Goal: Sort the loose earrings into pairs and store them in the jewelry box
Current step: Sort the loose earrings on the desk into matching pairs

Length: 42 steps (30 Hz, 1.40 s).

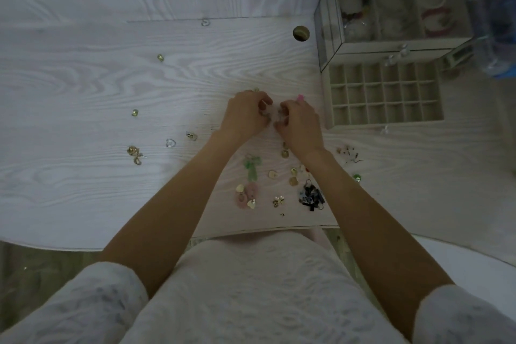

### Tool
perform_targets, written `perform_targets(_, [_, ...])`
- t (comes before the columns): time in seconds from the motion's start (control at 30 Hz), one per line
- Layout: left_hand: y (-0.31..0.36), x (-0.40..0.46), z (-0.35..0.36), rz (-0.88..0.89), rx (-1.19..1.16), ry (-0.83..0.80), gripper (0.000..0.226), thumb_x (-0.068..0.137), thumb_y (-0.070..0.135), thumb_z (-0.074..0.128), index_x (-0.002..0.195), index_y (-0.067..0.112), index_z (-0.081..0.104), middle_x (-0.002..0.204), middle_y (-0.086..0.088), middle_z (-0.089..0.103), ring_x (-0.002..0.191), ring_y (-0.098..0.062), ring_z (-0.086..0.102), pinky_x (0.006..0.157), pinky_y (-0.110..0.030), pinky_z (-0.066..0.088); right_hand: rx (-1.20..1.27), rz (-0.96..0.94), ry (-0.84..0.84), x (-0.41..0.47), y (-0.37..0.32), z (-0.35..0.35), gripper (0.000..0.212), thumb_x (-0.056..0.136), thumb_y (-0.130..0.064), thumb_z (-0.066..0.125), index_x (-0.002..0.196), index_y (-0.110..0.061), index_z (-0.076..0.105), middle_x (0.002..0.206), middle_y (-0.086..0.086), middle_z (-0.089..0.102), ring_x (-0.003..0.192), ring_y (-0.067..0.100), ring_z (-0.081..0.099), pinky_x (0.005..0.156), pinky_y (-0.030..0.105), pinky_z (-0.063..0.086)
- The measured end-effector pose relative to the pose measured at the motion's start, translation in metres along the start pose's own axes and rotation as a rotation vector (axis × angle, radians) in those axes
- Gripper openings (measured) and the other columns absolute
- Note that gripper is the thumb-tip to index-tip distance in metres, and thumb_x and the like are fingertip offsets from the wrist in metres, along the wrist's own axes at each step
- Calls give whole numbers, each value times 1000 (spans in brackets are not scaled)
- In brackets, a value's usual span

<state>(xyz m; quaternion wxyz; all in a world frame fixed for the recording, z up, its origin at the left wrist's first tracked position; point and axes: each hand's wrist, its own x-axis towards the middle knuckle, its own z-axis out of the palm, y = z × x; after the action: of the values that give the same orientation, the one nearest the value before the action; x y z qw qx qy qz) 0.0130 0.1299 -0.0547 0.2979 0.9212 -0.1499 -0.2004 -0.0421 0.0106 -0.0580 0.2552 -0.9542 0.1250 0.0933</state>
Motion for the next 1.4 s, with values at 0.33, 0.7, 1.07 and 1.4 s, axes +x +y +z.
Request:
perform_targets(0.33, [1,7,3,38,70,-38,31,78,14,68,109,16,63,103,-8,62,93,-23,58,76,-24,35,-5,1,-7,4,2,-1,19,84,-7,59,103,-2,59,112,18,54,107,28,51,81,26,36])
perform_targets(0.7, [6,1,11,-25,-60,129,22,88,20,60,104,6,66,98,-10,70,91,-23,64,86,-37,49,36,20,40,13,-6,0,34,85,0,54,119,-4,56,115,16,57,106,27,52,85,27,38])
perform_targets(1.07, [-56,-73,-31,132,103,499,13,85,20,60,94,18,69,86,5,71,85,-15,60,67,-22,46,-149,-372,196,9,-2,-12,22,85,-7,56,104,-5,65,94,10,65,99,32,50,83,25,37])
perform_targets(1.4, [-43,-65,5,110,159,361,25,75,34,68,95,18,68,87,2,69,89,-26,58,75,-35,42,-200,-363,100,54,-26,15,15,87,-12,52,96,-8,64,97,11,65,97,31,49,81,35,32])
